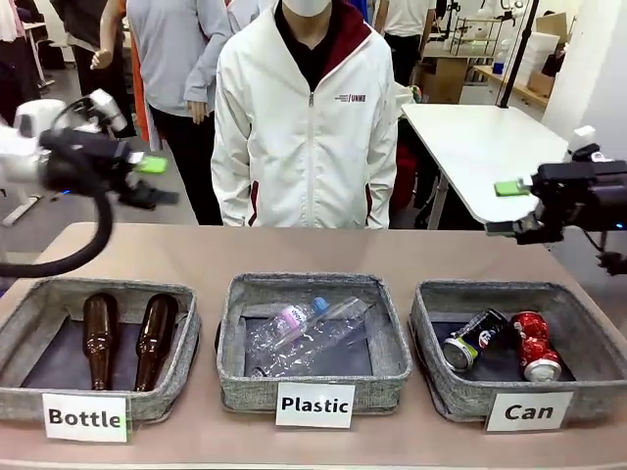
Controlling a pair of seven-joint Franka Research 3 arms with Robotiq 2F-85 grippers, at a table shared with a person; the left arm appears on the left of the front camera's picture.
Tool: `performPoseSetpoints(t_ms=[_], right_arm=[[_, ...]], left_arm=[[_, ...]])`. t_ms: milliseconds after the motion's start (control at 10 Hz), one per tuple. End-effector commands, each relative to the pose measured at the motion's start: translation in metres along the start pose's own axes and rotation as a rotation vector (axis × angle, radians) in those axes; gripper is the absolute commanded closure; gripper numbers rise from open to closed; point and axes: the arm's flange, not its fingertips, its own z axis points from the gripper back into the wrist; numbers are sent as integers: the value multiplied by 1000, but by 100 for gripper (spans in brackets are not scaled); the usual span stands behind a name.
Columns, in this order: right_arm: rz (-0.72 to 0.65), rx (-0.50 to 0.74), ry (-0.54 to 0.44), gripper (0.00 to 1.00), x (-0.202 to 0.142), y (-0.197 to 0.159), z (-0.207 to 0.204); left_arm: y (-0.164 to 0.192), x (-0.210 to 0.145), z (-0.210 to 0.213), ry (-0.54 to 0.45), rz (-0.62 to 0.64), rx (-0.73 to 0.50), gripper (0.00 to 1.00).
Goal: Sort the can waste into the basket.
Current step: Pick up the can waste from the table and place it in the right Fabric basket.
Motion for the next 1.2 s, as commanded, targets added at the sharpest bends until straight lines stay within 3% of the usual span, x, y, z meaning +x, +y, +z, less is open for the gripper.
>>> performPoseSetpoints(t_ms=[0, 200, 300, 1100], right_arm=[[-36, 115, -38, 0, 15, -7, -9], [-84, 46, -24, 0, 17, -14, -9], [-46, 78, -28, 0, 10, -10, -13], [-46, 78, -28, 0, 10, -10, -13]], left_arm=[[15, -34, 29, -56, 45, -39, 0], [24, -67, 72, -218, 31, -50, 0], [21, -44, 47, -80, 65, -28, 0], [21, -44, 47, -80, 65, -28, 0]])
